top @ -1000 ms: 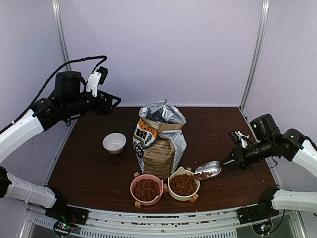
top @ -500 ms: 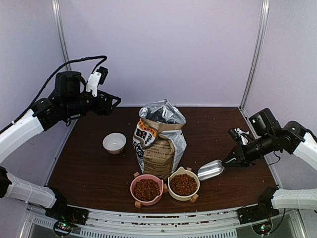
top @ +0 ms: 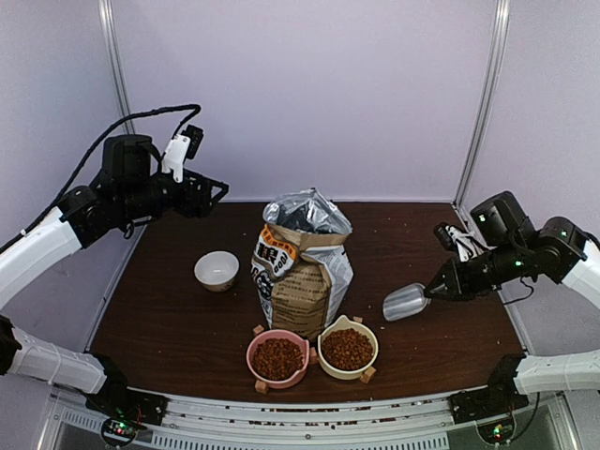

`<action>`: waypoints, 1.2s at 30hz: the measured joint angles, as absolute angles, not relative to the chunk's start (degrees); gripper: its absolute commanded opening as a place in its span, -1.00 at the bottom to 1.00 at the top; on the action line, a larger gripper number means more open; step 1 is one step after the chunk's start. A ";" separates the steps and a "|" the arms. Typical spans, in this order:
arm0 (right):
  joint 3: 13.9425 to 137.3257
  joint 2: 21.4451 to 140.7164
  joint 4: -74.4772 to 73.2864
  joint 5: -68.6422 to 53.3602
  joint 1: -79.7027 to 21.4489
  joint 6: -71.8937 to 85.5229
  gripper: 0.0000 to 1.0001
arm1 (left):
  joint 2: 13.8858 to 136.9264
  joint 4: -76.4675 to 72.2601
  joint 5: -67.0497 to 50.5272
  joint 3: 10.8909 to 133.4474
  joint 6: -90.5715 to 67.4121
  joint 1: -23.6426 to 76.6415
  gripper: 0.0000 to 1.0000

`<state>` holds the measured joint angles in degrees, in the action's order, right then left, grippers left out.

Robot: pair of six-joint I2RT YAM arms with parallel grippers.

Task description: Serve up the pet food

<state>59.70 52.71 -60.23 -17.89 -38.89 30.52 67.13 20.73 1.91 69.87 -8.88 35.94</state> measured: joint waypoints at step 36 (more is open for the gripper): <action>21.78 80.36 28.36 13.26 -31.68 55.27 -0.58 | 67.26 19.31 -1.41 69.63 -10.37 36.12 0.49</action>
<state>21.78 80.36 28.36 13.26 -31.68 55.27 67.26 19.31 -1.41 69.63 -10.37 36.12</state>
